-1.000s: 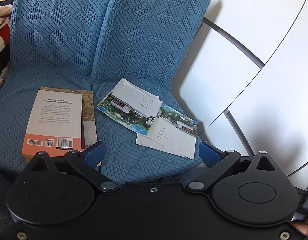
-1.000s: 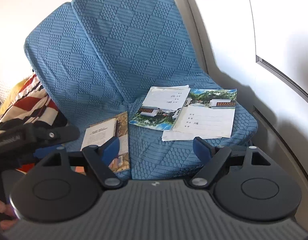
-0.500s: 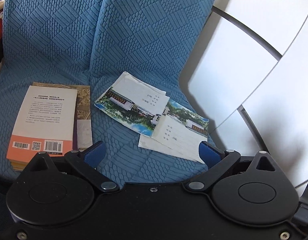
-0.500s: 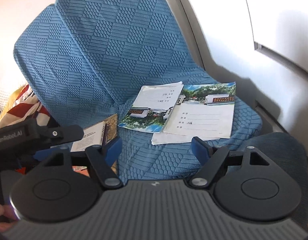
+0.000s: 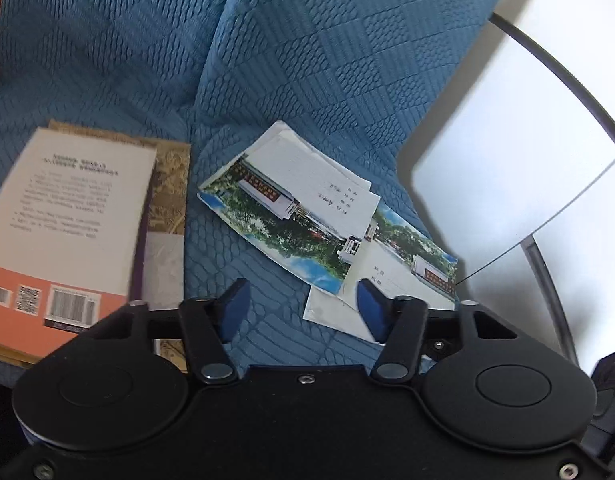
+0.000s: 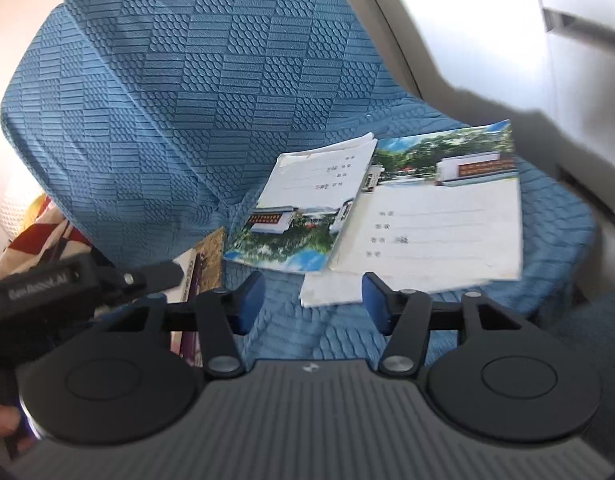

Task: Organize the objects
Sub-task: 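Move the open left gripper over the photo-cover booklets on the seat, then lower the left gripper onto the edge of the thin photo booklet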

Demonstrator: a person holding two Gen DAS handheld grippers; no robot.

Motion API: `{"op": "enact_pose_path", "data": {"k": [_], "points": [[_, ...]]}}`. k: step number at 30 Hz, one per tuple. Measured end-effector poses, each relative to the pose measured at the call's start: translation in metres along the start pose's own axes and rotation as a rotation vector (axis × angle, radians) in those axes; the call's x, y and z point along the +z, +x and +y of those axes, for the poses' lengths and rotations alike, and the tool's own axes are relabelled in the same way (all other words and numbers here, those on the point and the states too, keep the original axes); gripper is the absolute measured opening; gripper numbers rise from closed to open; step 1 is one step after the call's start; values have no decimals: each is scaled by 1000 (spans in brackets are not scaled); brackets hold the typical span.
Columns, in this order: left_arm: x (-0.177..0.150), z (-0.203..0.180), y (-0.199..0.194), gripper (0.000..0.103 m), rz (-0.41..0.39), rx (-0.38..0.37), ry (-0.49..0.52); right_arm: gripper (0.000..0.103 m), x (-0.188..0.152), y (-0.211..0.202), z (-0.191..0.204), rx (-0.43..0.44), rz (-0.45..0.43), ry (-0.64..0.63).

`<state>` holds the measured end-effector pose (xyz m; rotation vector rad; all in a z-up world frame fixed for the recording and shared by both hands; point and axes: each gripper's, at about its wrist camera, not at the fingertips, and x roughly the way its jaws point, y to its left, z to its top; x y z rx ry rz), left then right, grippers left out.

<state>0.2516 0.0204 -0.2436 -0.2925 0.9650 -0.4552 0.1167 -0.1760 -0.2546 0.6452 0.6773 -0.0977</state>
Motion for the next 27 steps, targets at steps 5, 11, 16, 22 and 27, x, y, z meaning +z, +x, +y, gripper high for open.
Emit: {"op": "enact_pose_path", "data": {"k": [5, 11, 16, 22, 27], "points": [[4, 20, 35, 33, 58, -64, -118, 37, 10, 42, -19, 46, 90, 95], [7, 27, 62, 29, 94, -87, -185, 36, 20, 75, -25, 100, 148, 186], [11, 28, 66, 29, 88, -101, -220, 31, 23, 94, -34, 121, 193, 260], [11, 34, 73, 33, 90, -129, -297, 17, 26, 108, -43, 157, 219, 341], [9, 38, 79, 47, 110, -160, -365, 7, 26, 113, -43, 193, 227, 368]]}}
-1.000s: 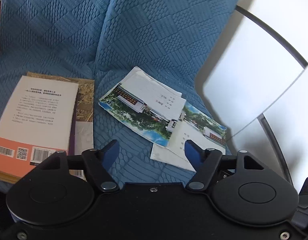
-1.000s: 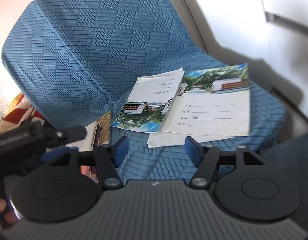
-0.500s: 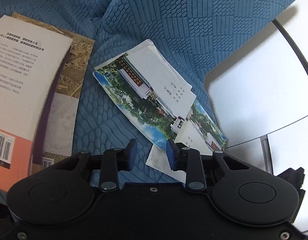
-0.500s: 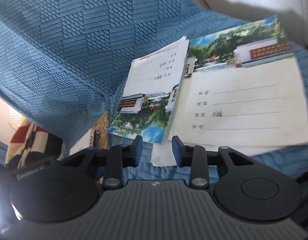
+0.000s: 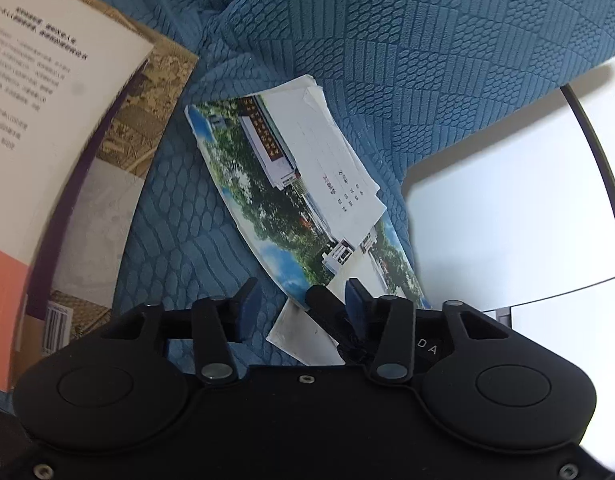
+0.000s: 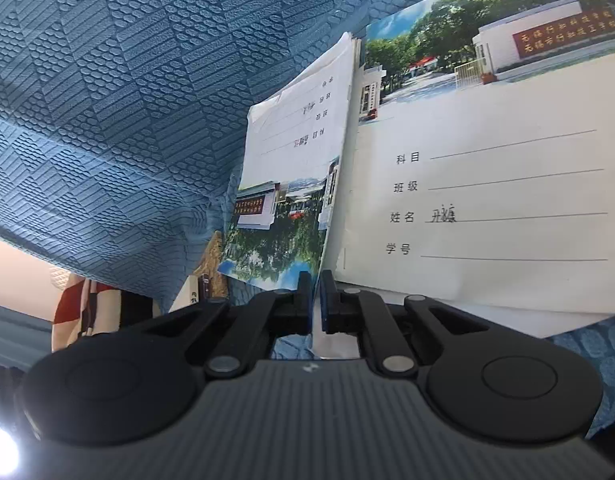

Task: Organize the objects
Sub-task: 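Lower the left gripper onto the edge of the thin photo booklet, then close the left gripper on the photo booklet and lift it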

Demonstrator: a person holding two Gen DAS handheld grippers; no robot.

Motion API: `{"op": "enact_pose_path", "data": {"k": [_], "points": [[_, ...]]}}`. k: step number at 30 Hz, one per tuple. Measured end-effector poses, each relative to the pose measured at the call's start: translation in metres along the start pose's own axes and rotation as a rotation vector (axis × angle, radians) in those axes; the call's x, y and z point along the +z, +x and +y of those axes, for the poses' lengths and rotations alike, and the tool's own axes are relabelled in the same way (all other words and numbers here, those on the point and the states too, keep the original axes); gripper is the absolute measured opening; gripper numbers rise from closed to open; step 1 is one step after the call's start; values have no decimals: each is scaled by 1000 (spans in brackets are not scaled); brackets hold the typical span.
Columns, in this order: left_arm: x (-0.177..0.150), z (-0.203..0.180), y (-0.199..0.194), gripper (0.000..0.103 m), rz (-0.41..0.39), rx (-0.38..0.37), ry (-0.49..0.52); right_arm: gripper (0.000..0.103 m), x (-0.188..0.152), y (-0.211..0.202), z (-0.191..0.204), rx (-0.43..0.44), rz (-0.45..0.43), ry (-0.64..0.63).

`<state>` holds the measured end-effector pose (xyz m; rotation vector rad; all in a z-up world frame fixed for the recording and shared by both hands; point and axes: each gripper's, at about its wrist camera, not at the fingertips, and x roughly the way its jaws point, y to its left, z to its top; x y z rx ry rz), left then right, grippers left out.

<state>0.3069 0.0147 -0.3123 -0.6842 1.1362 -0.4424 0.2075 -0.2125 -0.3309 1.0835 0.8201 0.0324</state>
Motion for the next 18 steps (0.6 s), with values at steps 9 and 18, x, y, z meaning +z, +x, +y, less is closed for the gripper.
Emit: {"op": "enact_pose_path", "data": {"k": [9, 18], "points": [[5, 11, 17, 62, 46, -106, -143, 6, 3, -19, -1, 128, -27, 48], [-2, 26, 47, 60, 81, -180, -300, 6, 4, -42, -12, 189, -37, 99]]}}
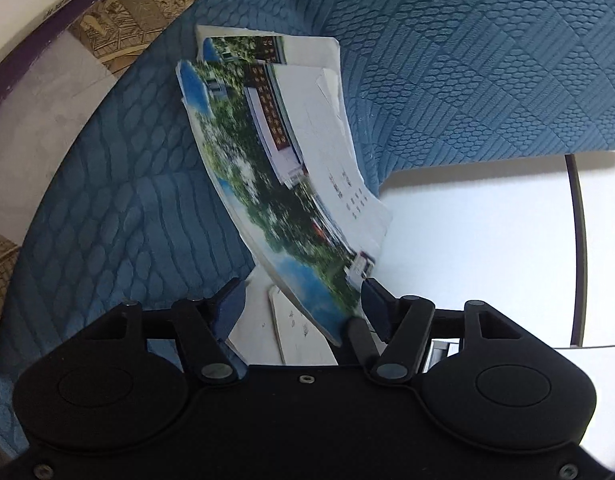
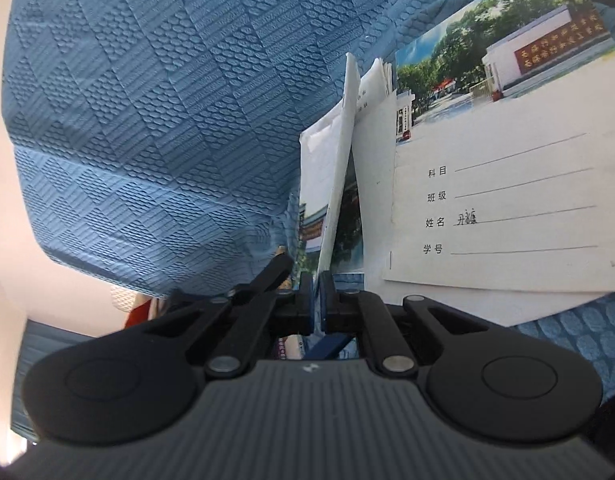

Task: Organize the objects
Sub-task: 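Close the left gripper on the photo booklet and lift it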

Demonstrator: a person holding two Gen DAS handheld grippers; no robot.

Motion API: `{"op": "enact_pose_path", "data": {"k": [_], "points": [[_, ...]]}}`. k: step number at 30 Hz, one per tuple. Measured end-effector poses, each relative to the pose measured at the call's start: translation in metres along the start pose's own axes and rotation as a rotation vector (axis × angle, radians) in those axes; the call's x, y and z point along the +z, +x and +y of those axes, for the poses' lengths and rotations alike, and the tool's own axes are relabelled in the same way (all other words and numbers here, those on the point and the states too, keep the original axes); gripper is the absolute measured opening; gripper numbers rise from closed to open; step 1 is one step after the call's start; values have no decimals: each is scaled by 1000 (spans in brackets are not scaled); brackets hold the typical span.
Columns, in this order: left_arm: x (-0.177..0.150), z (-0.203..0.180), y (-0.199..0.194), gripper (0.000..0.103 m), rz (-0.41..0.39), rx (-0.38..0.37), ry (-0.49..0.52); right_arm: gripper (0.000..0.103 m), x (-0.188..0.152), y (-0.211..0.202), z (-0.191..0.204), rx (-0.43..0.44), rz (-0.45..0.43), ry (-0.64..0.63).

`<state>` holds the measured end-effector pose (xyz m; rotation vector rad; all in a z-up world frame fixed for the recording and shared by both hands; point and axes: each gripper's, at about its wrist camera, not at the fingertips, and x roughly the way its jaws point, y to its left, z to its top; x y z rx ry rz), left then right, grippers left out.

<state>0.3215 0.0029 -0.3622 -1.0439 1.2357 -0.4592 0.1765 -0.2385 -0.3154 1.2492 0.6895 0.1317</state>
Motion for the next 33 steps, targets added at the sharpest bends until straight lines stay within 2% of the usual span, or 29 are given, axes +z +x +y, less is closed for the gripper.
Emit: {"op": "enact_pose_path", "data": {"k": [8, 12, 13, 18, 23, 25, 27, 30, 33], "points": [[7, 14, 1, 45, -39, -8, -54, 6, -5, -18, 2, 60, -10, 43], [12, 16, 4, 32, -45, -13, -69, 6, -7, -28, -1, 73, -21, 69], [13, 17, 4, 25, -49, -12, -73, 6, -7, -30, -1, 73, -26, 75], [13, 11, 0, 8, -61, -16, -66, 9, -7, -37, -1, 17, -53, 71], [7, -3, -7, 2, -55, -12, -9, 10, -7, -39, -5, -37, -73, 102], [1, -10, -12, 1, -55, -23, 35, 15, -6, -37, -7, -75, -74, 114], [-4, -15, -17, 1, -49, -22, 68, 35, -7, -33, -8, -95, -60, 129], [-10, -19, -20, 1, -44, -11, 90, 41, -12, -28, -8, -67, -31, 134], [-18, -19, -25, 1, -36, -26, 91, 41, -18, -24, -7, -68, -21, 144]]}}
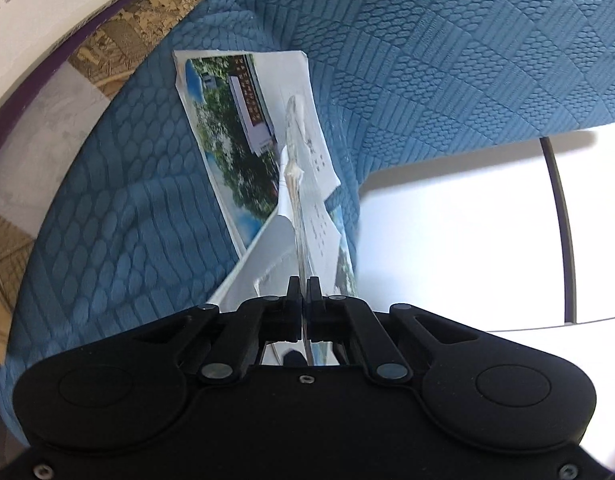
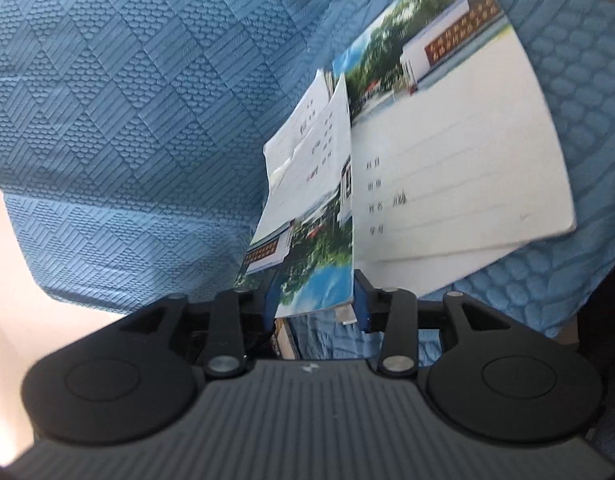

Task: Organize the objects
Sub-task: 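Close the left gripper on the photo booklet and lift it, then carry the photo booklet over the book stack with the left gripper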

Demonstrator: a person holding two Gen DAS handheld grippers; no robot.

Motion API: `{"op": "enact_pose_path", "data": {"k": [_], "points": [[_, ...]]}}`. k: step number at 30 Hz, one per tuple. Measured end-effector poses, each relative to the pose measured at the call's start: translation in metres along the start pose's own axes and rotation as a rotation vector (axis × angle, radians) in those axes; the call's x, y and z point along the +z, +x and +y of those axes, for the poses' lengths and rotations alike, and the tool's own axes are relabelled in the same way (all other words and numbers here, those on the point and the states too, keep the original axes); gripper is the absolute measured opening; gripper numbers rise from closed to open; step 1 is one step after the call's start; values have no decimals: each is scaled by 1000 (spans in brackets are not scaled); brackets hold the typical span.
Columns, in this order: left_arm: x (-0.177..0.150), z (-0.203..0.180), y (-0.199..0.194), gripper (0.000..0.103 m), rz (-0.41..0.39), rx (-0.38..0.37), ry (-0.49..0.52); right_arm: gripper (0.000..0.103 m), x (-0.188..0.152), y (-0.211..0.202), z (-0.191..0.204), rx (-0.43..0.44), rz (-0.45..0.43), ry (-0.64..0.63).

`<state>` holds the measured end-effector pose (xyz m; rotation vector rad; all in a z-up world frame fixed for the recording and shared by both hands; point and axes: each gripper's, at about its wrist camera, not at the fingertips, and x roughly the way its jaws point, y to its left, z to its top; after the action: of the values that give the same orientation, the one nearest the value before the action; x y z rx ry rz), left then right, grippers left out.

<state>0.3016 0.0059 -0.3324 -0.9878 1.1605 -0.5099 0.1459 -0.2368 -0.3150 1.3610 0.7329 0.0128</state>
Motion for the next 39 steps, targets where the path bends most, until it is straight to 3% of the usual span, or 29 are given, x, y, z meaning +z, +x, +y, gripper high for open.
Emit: {"op": "enact_pose_path", "data": {"k": [7, 9, 12, 15, 28, 39], "points": [[-13, -4, -8, 1, 11, 17, 30, 37, -2, -1, -2, -33, -56, 6], [-13, -5, -12, 1, 8, 19, 34, 16, -3, -4, 0, -25, -65, -20], [-13, -7, -15, 2, 11, 23, 41, 11, -5, -7, 5, -15, -73, -54], [-13, -12, -22, 2, 6, 31, 70, 11, -9, -11, 12, -21, -106, -72], [-3, -24, -77, 5, 6, 23, 121, 11, -37, -21, 60, -79, -99, -176], [8, -65, -129, 6, -50, 15, 208, 11, -51, -31, 122, -74, -91, -255]]}}
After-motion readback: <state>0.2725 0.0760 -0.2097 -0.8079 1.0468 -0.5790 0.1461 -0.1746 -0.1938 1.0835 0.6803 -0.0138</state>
